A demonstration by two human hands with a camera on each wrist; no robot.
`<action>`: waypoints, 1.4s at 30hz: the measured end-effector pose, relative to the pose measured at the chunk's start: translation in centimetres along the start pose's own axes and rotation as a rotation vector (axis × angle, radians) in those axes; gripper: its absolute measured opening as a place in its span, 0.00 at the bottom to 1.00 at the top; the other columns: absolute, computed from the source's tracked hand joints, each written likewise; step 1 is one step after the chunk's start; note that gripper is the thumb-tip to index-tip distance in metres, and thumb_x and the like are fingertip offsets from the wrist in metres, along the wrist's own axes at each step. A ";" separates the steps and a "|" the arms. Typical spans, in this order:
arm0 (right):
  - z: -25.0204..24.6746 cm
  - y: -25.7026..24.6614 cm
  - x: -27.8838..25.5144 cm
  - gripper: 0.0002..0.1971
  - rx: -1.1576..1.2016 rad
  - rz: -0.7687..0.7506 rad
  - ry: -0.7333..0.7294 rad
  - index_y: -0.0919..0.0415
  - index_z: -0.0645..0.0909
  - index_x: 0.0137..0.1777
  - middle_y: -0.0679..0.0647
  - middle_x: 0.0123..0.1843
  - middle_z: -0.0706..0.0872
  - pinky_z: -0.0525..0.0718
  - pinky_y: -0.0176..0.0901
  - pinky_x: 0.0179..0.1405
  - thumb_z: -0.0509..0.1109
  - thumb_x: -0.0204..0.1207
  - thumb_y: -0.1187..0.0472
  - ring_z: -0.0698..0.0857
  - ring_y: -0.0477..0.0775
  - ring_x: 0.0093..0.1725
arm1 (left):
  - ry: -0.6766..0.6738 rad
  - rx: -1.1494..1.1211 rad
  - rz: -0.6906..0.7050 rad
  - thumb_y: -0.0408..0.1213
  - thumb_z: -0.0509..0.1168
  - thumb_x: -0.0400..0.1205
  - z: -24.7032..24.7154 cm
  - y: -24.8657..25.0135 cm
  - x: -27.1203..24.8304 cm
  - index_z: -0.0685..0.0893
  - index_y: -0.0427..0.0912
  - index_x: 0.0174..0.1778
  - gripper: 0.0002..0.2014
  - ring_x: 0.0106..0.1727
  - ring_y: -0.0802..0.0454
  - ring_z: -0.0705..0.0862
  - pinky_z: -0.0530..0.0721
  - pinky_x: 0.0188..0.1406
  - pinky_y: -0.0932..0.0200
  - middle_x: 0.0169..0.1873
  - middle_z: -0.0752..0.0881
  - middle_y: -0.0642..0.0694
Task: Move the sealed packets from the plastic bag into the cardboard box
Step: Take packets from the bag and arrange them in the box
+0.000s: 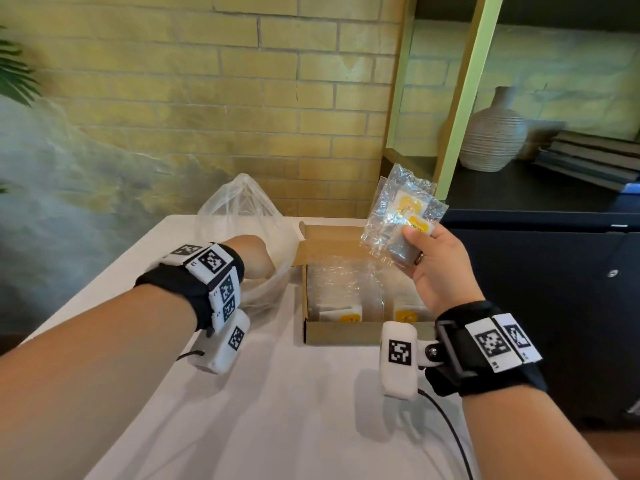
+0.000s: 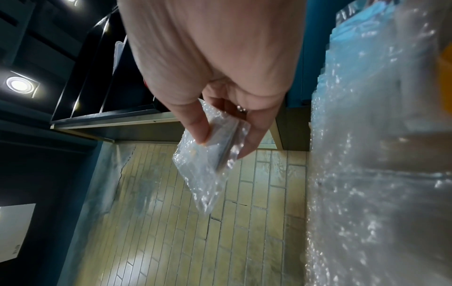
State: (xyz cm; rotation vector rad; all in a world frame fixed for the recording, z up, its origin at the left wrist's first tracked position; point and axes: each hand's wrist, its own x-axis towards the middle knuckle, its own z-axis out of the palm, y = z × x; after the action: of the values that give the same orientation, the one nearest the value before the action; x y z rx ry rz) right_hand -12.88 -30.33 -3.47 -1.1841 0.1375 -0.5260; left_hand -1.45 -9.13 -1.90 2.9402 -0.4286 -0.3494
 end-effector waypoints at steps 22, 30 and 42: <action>0.3 0.4 -1.2 0.09 -0.111 -0.001 -0.054 0.55 0.81 0.53 0.50 0.47 0.89 0.87 0.40 0.38 0.62 0.80 0.67 0.89 0.47 0.46 | 0.556 -0.610 0.118 0.34 0.66 0.80 -2.4 -0.1 -1.8 0.80 0.42 0.34 0.08 0.44 0.42 0.80 0.76 0.43 0.55 0.32 0.80 0.48; 0.8 0.2 -1.4 0.16 -0.072 -0.001 -0.154 0.57 0.73 0.64 0.51 0.52 0.87 0.88 0.44 0.42 0.63 0.79 0.70 0.88 0.48 0.48 | 0.228 -1.267 0.263 0.32 0.59 0.85 -0.9 3.7 -3.6 0.75 0.45 0.35 0.11 0.31 0.54 0.83 0.82 0.30 0.61 0.36 0.83 0.46; 1.3 0.7 -1.6 0.13 -0.183 -0.027 -0.127 0.62 0.77 0.61 0.53 0.48 0.88 0.88 0.42 0.47 0.64 0.78 0.71 0.88 0.44 0.44 | -0.263 -1.462 0.417 0.40 0.55 0.87 2.1 7.1 -4.2 0.79 0.50 0.51 0.08 0.43 0.47 0.86 0.83 0.54 0.40 0.43 0.86 0.46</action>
State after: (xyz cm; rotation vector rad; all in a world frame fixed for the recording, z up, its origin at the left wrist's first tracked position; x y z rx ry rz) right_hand -13.53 -28.32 -3.85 -1.3963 0.0614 -0.4680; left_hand -7.74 -14.90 -1.79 1.3609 -0.4872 -0.6224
